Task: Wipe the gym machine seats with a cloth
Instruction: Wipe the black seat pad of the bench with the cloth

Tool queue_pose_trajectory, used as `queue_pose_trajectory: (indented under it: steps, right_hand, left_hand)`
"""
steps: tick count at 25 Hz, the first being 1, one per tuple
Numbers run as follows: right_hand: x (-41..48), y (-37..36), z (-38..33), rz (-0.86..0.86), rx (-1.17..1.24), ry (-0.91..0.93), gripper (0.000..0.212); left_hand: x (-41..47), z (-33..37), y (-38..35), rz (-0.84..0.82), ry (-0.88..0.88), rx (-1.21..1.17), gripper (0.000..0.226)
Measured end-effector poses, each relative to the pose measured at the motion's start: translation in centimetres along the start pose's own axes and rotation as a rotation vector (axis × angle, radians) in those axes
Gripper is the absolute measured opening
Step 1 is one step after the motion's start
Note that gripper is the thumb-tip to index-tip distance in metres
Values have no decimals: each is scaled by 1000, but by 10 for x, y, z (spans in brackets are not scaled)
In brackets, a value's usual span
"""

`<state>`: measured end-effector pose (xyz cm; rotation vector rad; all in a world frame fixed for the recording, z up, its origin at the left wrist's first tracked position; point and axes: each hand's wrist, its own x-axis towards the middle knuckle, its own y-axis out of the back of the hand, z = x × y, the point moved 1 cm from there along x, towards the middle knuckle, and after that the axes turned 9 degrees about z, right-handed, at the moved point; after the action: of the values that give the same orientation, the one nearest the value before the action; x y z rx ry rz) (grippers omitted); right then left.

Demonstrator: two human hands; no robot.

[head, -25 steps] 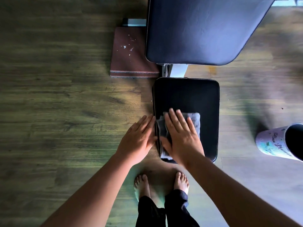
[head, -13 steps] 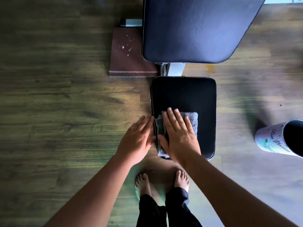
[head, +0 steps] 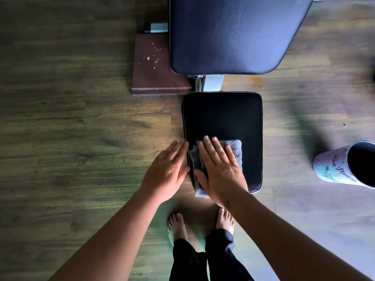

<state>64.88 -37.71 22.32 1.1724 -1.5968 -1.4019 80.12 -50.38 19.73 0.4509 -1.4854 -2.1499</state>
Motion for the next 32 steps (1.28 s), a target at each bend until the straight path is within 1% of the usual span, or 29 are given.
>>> queue_pose_trajectory:
  steps: [2, 3, 4, 6, 8, 9, 10, 12, 14, 15, 16, 18, 20, 21, 22, 26, 28, 30, 32]
  right_hand:
    - [-9, 2, 21, -31, -9, 97, 72]
    - [2, 2, 35, -42, -24, 102, 72]
    - [18, 5, 47, -50, -39, 64, 72]
    - [55, 9, 64, 6, -25, -78, 72]
    - [65, 9, 58, 53, 8, -212, 71]
    - [56, 6, 49, 67, 12, -227, 71]
    - [37, 4, 38, 65, 4, -199, 70]
    - [-10, 2, 30, 38, -24, -48, 70]
    - [-27, 3, 52, 18, -33, 83, 70]
    - [-18, 3, 68, 27, -37, 81, 70]
    - [-4, 4, 80, 34, -40, 23, 70]
    - [33, 8, 95, 67, -17, -153, 72]
    - [52, 7, 90, 70, 4, -268, 73]
    - [48, 7, 82, 64, 0, -276, 73]
    - [35, 5, 73, 52, -7, -245, 72]
    - [-24, 6, 61, 10, -20, -3, 71]
    - [-13, 7, 75, 13, -8, 46, 70]
    - [21, 9, 91, 43, -6, -19, 69]
    - [70, 13, 109, 92, 9, -149, 70]
  left_hand:
    - [1, 1, 3, 6, -12, -7, 67]
    - [1, 2, 4, 6, -18, -10, 66]
    - [1, 2, 4, 6, -23, -9, 66]
    - [2, 1, 4, 5, -20, -2, 66]
    - [2, 2, 4, -1, -9, 1, 67]
    - [2, 2, 4, -3, -3, 0, 67]
    - [2, 3, 5, -8, 0, -2, 67]
    - [3, 4, 6, -20, -7, 1, 67]
    - [4, 3, 8, -23, -10, 3, 68]
    - [5, 3, 8, -22, -6, 3, 68]
    - [6, 3, 9, -20, -4, 2, 68]
    - [9, 4, 9, -11, -2, -1, 68]
    - [9, 4, 8, -7, 6, -4, 68]
    - [9, 4, 8, -9, 7, -4, 68]
    - [9, 4, 7, -13, 6, 0, 68]
    - [9, 1, 7, -24, 0, 11, 68]
    - [10, 0, 7, -30, 2, 11, 68]
    - [10, 1, 7, -29, 5, 10, 69]
    - [10, 2, 7, -28, 4, 11, 69]
